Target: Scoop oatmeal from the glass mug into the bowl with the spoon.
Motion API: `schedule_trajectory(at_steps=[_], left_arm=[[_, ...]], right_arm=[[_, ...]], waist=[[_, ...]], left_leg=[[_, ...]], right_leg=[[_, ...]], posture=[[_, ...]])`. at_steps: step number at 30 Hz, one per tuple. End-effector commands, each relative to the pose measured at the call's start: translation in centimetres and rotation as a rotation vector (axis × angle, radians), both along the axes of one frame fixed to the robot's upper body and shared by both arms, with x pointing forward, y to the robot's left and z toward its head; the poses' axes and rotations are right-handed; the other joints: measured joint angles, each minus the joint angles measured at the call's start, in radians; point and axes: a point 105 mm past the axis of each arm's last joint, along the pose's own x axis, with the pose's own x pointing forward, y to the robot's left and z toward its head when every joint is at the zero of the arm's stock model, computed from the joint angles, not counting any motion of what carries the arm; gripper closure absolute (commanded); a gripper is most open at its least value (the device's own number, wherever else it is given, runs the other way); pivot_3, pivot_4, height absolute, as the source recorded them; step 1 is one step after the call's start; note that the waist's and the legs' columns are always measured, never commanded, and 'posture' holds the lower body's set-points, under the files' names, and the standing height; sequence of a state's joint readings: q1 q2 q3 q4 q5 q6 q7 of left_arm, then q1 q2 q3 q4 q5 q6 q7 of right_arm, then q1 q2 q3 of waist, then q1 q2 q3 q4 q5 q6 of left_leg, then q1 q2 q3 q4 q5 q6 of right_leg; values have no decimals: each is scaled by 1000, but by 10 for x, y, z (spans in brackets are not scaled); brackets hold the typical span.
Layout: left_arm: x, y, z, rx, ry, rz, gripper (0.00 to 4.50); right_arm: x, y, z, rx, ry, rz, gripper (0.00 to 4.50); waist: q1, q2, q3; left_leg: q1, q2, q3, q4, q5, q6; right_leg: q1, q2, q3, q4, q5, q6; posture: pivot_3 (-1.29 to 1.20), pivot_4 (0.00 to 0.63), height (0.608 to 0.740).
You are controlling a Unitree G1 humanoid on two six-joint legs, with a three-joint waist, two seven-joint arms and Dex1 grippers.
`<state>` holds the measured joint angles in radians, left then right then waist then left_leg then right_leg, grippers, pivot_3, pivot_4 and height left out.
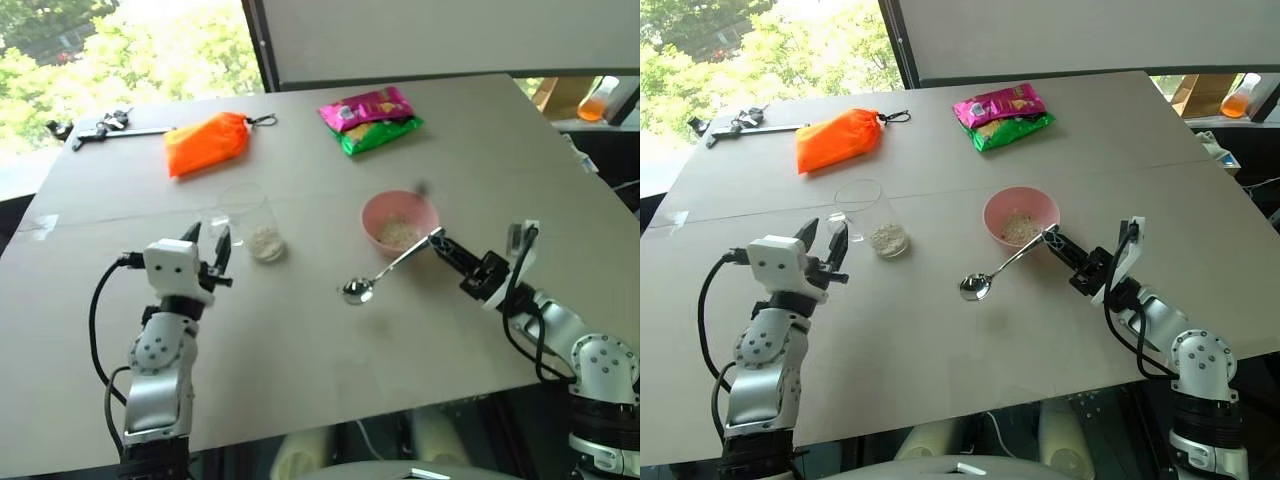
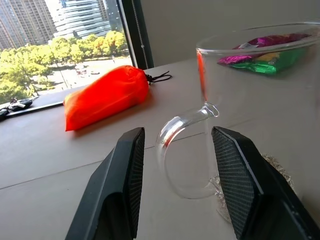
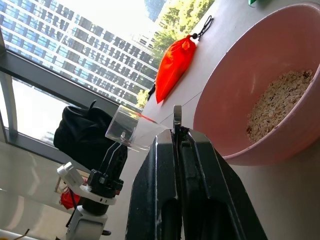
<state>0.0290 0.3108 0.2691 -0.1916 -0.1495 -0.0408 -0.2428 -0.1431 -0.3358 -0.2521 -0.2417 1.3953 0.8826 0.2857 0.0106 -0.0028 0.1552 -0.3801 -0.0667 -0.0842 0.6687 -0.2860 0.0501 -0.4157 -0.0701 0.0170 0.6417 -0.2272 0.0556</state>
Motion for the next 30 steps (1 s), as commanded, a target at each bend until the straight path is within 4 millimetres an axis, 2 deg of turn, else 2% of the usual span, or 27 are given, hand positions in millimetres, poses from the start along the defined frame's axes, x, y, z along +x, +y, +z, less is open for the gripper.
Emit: schedule_trajectory(at_steps=[1, 7, 11, 21, 30], left_arm=[[-2, 3, 11, 30, -45, 7, 2288], [-2, 7, 10, 30, -39, 19, 2288], [1, 11, 10, 32, -36, 29, 3383], [7, 11, 6, 28, -14, 24, 3383], [26, 17, 3, 32, 11, 8, 3383]], right_arm=[[-4, -2, 13, 15, -59, -7, 4500], [-5, -3, 12, 11, -55, -8, 4500], [-5, -2, 12, 10, -54, -5, 4500], [-4, -3, 11, 9, -54, -9, 4500], [-4, -2, 10, 7, -52, -5, 4500]], waist=[[1, 0, 0], [1, 0, 0], [1, 0, 0], [1, 0, 0], [1, 0, 0]], left_leg=[[0, 0, 0, 0, 0, 0], [0, 0, 0, 0, -1, 1], [0, 0, 0, 0, -1, 1], [0, 0, 0, 0, -1, 1], [0, 0, 0, 0, 0, -1]], right_leg=[[0, 0, 0, 0, 0, 0], [0, 0, 1, 0, 0, 0], [0, 0, 1, 0, 0, 0], [0, 0, 0, 0, 0, 0], [0, 0, 0, 0, 0, 0]], posture=[[0, 150, 740], [0, 150, 740], [0, 150, 740], [0, 150, 740], [0, 150, 740]])
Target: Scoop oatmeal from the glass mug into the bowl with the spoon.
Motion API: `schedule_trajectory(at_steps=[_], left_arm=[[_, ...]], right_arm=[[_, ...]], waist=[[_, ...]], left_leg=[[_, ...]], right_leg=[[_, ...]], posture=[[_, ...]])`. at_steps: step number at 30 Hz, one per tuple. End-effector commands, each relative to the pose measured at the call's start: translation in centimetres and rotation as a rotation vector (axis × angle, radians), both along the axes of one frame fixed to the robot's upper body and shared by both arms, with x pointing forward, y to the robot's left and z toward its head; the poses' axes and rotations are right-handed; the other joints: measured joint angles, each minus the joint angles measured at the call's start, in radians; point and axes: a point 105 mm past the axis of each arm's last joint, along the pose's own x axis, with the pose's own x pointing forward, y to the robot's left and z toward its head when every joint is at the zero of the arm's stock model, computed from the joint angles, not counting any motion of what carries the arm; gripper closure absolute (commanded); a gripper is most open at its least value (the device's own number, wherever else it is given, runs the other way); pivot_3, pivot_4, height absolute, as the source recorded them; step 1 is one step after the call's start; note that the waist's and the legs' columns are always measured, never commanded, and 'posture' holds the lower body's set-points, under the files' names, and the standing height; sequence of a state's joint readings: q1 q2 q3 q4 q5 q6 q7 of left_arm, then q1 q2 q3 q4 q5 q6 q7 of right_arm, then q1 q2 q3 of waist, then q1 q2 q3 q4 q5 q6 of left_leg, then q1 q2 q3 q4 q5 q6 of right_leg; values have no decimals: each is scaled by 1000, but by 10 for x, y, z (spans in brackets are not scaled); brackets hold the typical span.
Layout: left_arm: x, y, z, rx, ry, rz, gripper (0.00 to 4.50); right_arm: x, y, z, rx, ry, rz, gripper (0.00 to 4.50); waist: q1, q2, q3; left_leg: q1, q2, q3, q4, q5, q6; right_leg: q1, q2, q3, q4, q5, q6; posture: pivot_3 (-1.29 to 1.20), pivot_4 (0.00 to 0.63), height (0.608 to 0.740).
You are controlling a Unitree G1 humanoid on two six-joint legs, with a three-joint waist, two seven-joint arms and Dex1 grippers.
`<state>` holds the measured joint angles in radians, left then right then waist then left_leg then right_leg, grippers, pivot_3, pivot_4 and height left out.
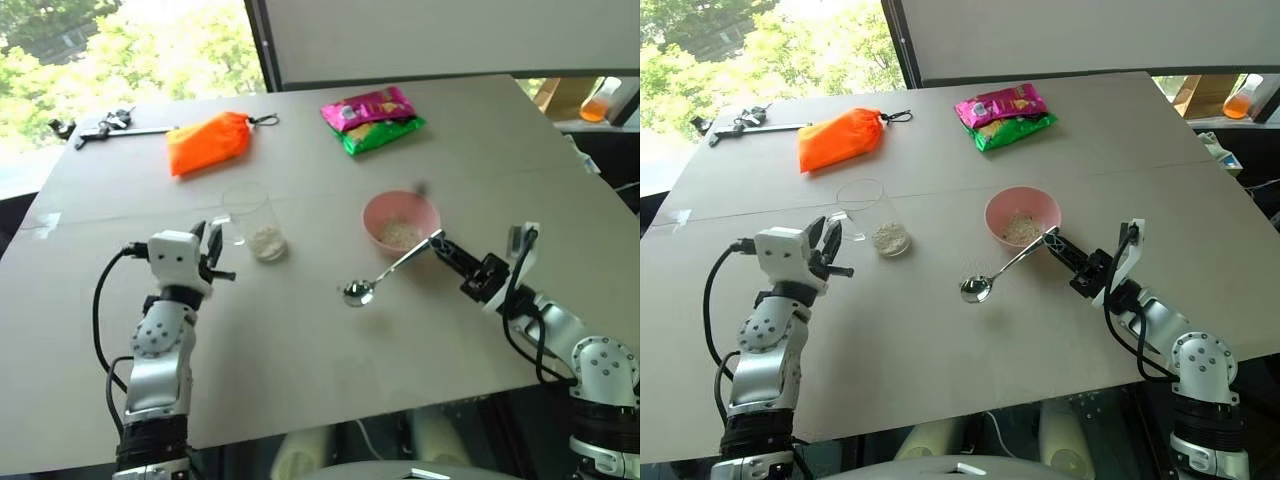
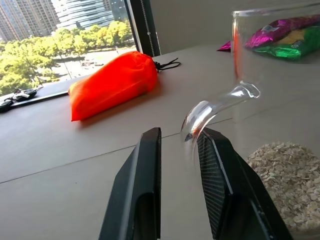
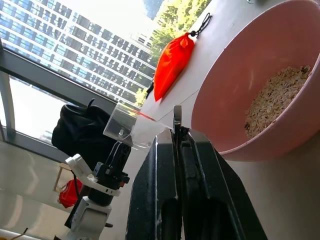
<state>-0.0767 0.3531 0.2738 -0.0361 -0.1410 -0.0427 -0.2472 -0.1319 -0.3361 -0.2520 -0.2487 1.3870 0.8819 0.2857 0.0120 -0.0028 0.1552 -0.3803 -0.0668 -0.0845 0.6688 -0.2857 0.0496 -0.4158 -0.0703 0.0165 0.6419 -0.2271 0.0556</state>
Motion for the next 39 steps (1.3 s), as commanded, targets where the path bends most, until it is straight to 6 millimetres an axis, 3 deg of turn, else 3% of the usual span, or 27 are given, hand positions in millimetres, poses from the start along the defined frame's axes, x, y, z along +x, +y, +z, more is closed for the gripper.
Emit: schedule_trajectory(at_steps=[1, 4, 5, 7, 17, 23, 31, 34, 39], left_arm=[[6, 4, 9, 25, -28, -21, 3383], [9, 2, 10, 28, -34, -46, 3383], [10, 1, 11, 27, -36, -53, 3902], [12, 0, 11, 28, -35, -61, 4491], [14, -3, 6, 25, -13, -80, 4491], [16, -9, 4, -4, 1, -111, 4491], [15, -40, -2, -56, 48, -272, 4491], [15, -58, -1, -81, 70, -361, 4491], [21, -81, -3, -56, 139, -430, 4491]], right_arm=[[-2, -1, 12, 16, -58, 1, 4500], [-3, -1, 12, 15, -57, 1, 4500], [-3, -1, 12, 14, -56, 1, 4500], [-4, -1, 11, 13, -55, 0, 4500], [-4, -3, 12, 10, -59, -14, 4500], [3, -1, 29, 9, -116, -16, 4500], [17, 12, 101, 42, -321, 2, 4500], [23, 24, 129, 25, -399, 12, 4500], [24, 48, 158, -44, -515, 87, 4500]], waist=[[0, 0, 0], [0, 0, 0], [0, 0, 0], [2, 0, 0], [-1, 0, -1], [-2, 0, -1], [1, 1, 0], [1, 0, -1], [1, 0, 0]], left_leg=[[0, 0, 0, 0, 0, 0], [0, 0, 0, 0, 0, 0], [0, 0, 0, 0, 0, 0], [0, 0, 0, 0, 0, 0], [0, 0, 0, 0, 0, 0], [1, 0, 0, 0, 0, 0], [0, 0, 0, 0, 1, -1], [0, -1, 0, 0, 1, -2], [-1, -1, 0, 0, 1, -2]], right_leg=[[0, 0, 0, 0, 0, 0], [0, 0, 0, 0, 0, 0], [0, 0, 0, 0, 0, 0], [0, 0, 0, 0, 0, 0], [0, 0, 1, 1, 0, 0], [0, 0, 1, 1, 0, 0], [0, 0, 0, 1, 0, 0], [-1, -1, 0, 1, 0, 0], [-1, -1, 0, 0, 0, 0]], posture=[[0, 150, 740], [0, 150, 740], [0, 150, 740], [0, 150, 740], [0, 150, 740], [0, 150, 740], [0, 150, 740], [0, 150, 740], [0, 150, 740]])
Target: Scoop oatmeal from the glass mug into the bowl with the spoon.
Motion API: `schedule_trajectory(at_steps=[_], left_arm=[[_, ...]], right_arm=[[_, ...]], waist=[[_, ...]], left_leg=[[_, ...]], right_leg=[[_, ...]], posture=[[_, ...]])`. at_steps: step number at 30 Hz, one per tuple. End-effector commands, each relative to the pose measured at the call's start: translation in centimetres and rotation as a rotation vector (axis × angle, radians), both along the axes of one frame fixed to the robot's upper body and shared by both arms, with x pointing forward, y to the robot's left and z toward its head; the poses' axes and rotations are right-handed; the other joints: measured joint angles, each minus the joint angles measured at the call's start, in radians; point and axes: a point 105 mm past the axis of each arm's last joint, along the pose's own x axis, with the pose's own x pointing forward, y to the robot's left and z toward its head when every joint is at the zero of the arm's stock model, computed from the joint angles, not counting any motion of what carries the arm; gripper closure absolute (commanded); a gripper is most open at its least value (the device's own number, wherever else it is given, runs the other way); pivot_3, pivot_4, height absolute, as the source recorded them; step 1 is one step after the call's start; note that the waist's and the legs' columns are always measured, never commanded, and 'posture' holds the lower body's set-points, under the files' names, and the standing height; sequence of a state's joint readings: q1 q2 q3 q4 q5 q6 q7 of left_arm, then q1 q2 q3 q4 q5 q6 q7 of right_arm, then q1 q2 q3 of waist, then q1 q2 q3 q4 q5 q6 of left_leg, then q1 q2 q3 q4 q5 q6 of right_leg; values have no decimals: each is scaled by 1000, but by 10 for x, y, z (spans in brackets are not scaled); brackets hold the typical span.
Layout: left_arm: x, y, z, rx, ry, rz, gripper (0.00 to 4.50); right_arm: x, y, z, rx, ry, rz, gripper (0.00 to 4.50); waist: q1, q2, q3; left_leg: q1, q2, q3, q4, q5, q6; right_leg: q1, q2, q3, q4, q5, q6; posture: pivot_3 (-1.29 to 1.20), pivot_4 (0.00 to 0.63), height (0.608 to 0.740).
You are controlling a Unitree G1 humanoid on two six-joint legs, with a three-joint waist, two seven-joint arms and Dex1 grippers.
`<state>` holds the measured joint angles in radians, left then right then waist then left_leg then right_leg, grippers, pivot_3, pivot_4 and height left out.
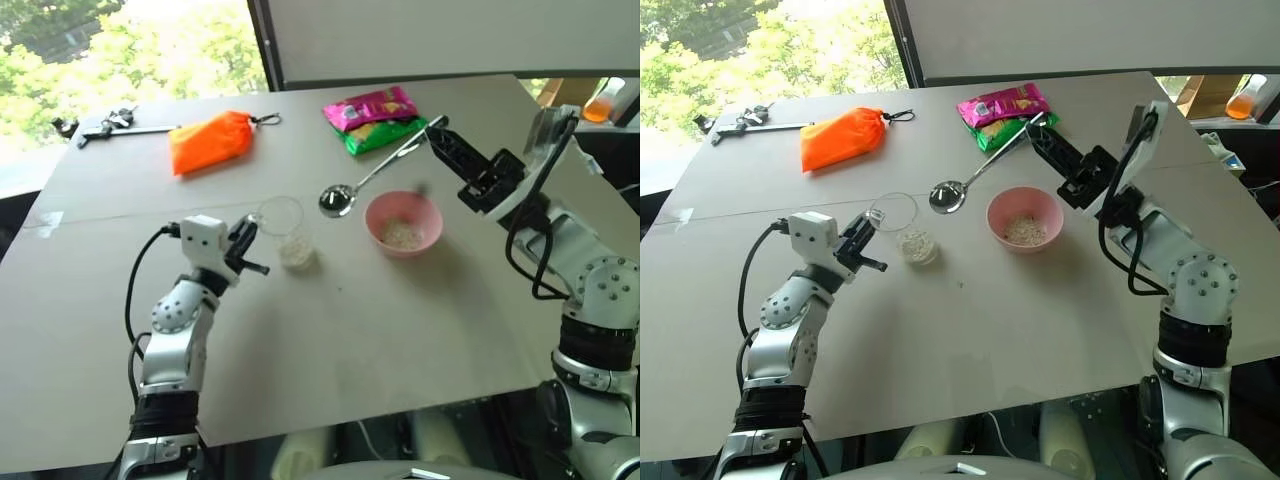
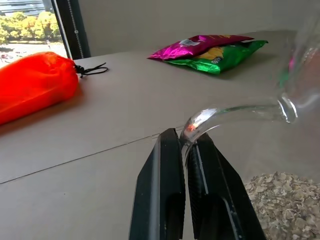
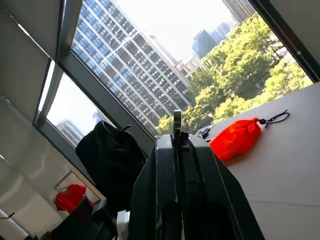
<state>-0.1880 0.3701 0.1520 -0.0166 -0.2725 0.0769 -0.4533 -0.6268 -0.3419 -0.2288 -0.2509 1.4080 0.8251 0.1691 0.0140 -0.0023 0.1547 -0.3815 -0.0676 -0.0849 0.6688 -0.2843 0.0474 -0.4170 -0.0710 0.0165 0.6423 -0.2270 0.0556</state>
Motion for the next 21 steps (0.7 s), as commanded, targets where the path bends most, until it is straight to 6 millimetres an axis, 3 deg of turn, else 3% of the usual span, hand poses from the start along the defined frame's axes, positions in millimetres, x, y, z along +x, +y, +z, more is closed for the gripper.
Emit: schedule_trajectory(at_steps=[1, 5, 13, 21], left_arm=[[1, -26, -4, 29, 52, -96, 4491], [2, -33, -6, 43, 61, -125, 4491], [5, -30, -7, 155, 55, -124, 4491], [20, -36, 18, 348, 34, -143, 4491]], right_arm=[[-3, 16, 23, -59, -109, 44, 4500], [0, 29, 22, -168, -173, 76, 4500], [4, 46, -11, -482, -306, 89, 4500], [-5, 72, -20, -771, -623, 132, 4500]], waist=[[-2, 0, 0], [-2, 0, 0], [-1, 0, 0], [-4, 0, 0]], left_leg=[[0, 0, 0, 0, 0, 0], [0, 0, 1, 0, 0, 0], [0, 0, 0, 0, 0, 0], [1, 0, 0, 0, 0, 0]], right_leg=[[0, 0, 0, 0, 0, 0], [0, 0, 0, 0, 0, 0], [0, 0, 0, 0, 0, 0], [0, 0, -1, 0, 0, 0]], posture=[[0, 150, 740], [0, 150, 740], [0, 150, 740], [0, 150, 740]])
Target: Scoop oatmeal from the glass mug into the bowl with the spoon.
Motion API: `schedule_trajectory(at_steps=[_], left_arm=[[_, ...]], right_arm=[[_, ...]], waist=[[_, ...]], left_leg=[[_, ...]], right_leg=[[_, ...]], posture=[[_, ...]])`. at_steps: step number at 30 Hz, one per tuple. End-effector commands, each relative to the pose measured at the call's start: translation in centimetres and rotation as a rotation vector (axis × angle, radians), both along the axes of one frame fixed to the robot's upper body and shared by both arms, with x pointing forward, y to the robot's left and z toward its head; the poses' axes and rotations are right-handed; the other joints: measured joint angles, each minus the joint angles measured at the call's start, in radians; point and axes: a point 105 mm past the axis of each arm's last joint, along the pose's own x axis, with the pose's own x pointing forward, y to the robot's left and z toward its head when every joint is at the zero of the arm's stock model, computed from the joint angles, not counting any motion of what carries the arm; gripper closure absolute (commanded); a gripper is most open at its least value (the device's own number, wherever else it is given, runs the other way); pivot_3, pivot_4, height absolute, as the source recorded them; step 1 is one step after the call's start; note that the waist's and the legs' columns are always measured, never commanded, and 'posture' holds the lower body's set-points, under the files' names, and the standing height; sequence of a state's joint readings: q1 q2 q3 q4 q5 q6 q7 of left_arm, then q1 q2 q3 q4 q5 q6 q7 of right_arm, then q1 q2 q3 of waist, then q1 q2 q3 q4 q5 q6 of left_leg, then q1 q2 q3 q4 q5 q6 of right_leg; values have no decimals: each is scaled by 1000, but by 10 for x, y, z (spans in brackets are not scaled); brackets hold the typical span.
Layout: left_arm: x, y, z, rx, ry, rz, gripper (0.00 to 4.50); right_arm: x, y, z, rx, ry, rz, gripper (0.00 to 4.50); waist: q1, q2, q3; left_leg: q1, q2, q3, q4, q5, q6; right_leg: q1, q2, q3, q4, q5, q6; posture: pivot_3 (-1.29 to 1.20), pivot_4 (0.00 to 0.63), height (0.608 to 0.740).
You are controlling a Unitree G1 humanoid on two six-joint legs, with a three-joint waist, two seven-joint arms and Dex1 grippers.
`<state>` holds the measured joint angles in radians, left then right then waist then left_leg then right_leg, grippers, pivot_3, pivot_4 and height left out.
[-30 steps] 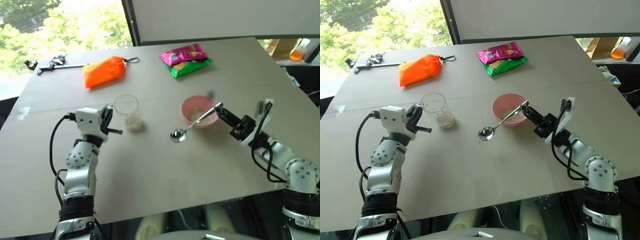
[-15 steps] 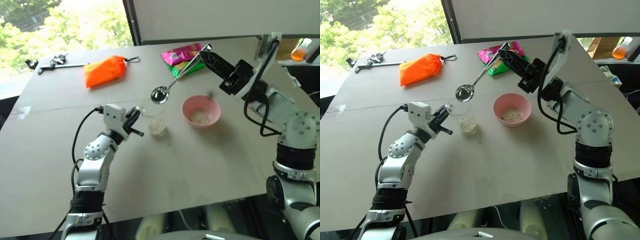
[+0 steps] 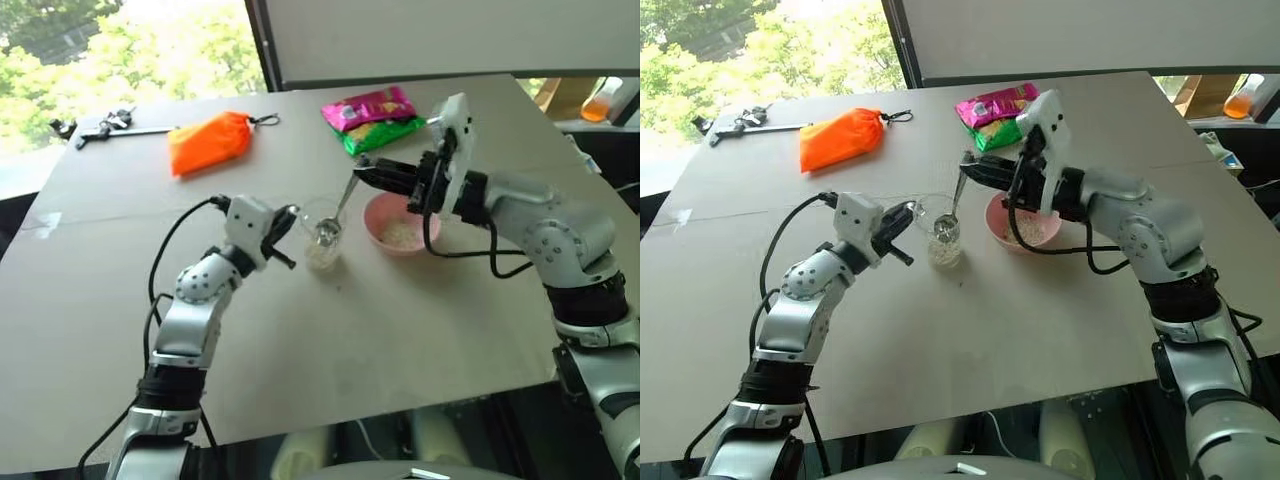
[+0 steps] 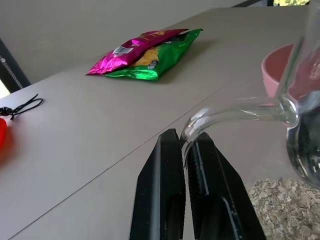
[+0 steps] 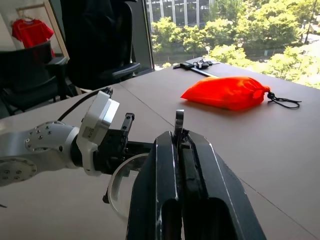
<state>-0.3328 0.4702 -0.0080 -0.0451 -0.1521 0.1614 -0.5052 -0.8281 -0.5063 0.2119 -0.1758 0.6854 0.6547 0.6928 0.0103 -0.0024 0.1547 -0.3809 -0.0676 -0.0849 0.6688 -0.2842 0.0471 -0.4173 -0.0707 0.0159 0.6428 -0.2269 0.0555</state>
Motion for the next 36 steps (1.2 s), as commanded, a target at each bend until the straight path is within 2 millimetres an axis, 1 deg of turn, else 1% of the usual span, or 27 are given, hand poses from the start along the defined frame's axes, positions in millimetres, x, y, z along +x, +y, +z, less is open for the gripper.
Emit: schedule_trajectory(at_steps=[1, 3, 6, 8, 10, 12, 15, 16, 22, 25, 30, 36], left_arm=[[6, 3, 0, 101, 40, 25, 4491], [8, 2, 5, 120, 45, 17, 4491], [7, 0, 6, 140, 63, 6, 4491], [8, -2, 8, 156, 65, 0, 4491], [9, -5, 11, 157, 56, -2, 4491], [9, -5, 11, 163, 46, -2, 4491], [9, -6, 8, 176, 40, -4, 4491], [9, -6, 8, 172, 37, -4, 4491], [9, -8, 10, 154, -7, -10, 4491], [9, -9, 10, 145, -26, -11, 4491], [7, -9, 10, 129, -41, -12, 4491], [7, 0, 3, 41, -32, 31, 4491]], right_arm=[[-10, 13, 5, -96, -177, 57, 4500], [-10, 18, 3, -115, -206, 67, 4500], [-13, 24, 0, -77, -159, 88, 4500], [-17, 26, -9, -96, -129, 107, 4500], [-19, 28, -17, -85, -60, 110, 4500], [-16, 27, -23, -59, 28, 79, 4500], [-7, 23, -28, -42, 82, 12, 4500], [-5, 22, -29, -17, 124, -4, 4500], [11, 12, -27, 165, 378, -122, 4500], [23, 2, -28, 213, 447, -208, 4500], [26, 0, -24, 320, 576, -228, 4500], [28, -16, -1, 432, 609, -231, 4500]], waist=[[0, 0, 0], [-1, 0, 0], [-3, 0, 0], [-6, 0, 0], [-6, 0, 0], [-6, 0, 0], [-9, 0, 0], [-10, 0, 0], [-13, 0, 0], [-13, 0, 0], [-20, 0, 0], [-22, 0, 0]], left_leg=[[0, 0, 0, 0, 0, 0], [0, 0, 0, 0, 0, 0], [-1, 0, 0, 0, 0, 0], [-1, 0, 0, 0, 1, -1], [-2, 0, -1, 0, 1, -1], [-2, 0, -1, 0, 1, -1], [-2, 0, -1, 0, 1, -2], [-2, 0, -1, 0, 1, -2], [-2, 0, -1, 0, 2, -3], [-2, 0, -1, 0, 2, -3], [-3, -1, -1, 0, 2, -3], [-4, -1, 0, 0, 2, -3]], right_leg=[[0, 0, 0, 0, 0, 0], [0, 0, 0, 0, 0, 0], [-2, 0, 0, 0, 0, 0], [-3, 0, 1, 0, 0, 0], [-3, 0, 1, 0, 0, 0], [-3, 0, 1, 0, 0, 0], [-3, 0, 1, 1, 0, 0], [-3, 0, 1, 1, 0, 0], [-3, 0, 1, 1, 0, 0], [-4, 0, 2, 2, 0, 0], [-6, 0, 2, 3, 0, 0], [-7, 0, 3, 4, 0, 0]], posture=[[0, 150, 740], [0, 150, 740], [0, 150, 740], [0, 150, 740], [0, 150, 740], [0, 150, 740], [0, 150, 740], [0, 150, 740], [0, 150, 740], [0, 150, 740], [0, 150, 740], [0, 150, 740]])
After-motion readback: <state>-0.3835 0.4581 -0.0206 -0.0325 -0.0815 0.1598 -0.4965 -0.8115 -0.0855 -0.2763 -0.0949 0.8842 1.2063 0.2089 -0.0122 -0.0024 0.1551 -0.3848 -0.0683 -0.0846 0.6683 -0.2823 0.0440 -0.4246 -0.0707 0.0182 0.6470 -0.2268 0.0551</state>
